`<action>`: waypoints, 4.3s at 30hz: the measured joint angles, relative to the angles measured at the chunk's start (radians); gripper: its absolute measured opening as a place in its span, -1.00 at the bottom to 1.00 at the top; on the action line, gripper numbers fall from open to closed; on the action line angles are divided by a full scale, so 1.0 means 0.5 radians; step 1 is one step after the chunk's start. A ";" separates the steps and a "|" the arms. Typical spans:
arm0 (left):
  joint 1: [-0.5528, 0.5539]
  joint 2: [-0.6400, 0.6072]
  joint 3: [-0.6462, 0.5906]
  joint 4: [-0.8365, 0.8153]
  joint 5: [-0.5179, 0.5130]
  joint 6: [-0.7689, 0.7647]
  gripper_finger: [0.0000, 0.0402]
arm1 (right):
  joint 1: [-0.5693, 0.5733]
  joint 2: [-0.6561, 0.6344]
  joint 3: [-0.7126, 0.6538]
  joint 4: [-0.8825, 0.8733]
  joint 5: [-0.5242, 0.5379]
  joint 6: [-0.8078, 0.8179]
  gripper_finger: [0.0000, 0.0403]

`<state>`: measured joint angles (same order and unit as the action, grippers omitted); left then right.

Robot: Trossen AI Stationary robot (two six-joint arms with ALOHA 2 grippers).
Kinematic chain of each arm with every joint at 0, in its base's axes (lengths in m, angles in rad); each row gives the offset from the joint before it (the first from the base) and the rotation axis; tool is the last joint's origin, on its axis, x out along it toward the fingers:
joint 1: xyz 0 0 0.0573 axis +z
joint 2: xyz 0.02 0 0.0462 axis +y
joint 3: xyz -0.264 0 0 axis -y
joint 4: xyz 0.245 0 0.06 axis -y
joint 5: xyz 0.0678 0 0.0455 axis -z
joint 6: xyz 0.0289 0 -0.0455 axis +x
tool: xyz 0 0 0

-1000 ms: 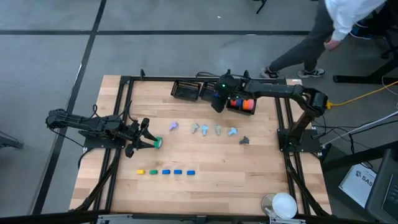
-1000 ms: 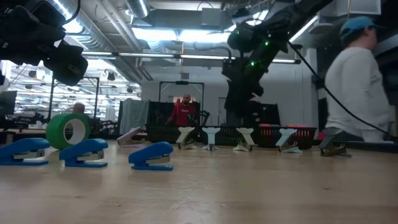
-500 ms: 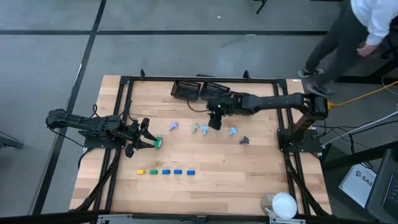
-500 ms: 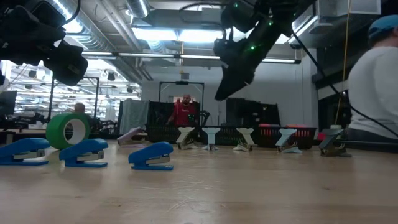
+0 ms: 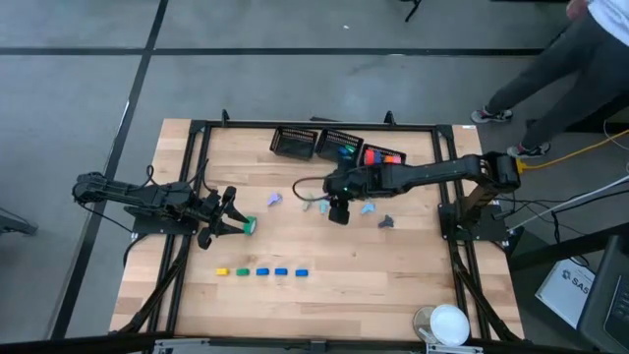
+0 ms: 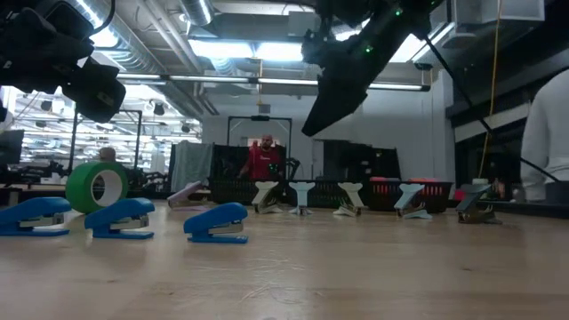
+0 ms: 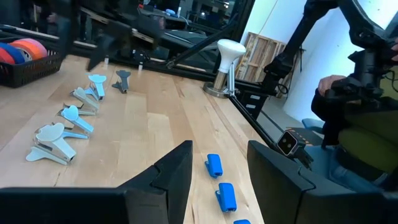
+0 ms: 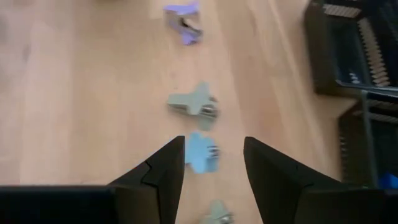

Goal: Pick and place Stapler, Stapler remover, tape
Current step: Put the blue stapler into the middle black bin

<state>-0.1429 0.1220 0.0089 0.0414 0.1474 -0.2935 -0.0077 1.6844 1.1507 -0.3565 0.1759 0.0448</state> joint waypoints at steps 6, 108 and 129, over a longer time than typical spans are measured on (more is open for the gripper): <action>0.000 0.000 0.000 0.000 0.000 0.000 -0.25 | 0.117 0.040 0.000 0.002 -0.001 0.000 -0.16; -0.001 0.000 0.000 0.000 0.000 0.000 -0.25 | 0.864 0.932 0.314 0.737 0.081 0.263 -0.64; 0.000 0.000 0.000 0.000 0.000 0.000 -0.25 | 0.661 0.677 0.305 0.526 0.131 -0.186 -0.60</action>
<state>-0.1429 0.1222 0.0088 0.0414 0.1472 -0.2935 0.3227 2.0231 1.3034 -0.0936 0.2413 -0.0480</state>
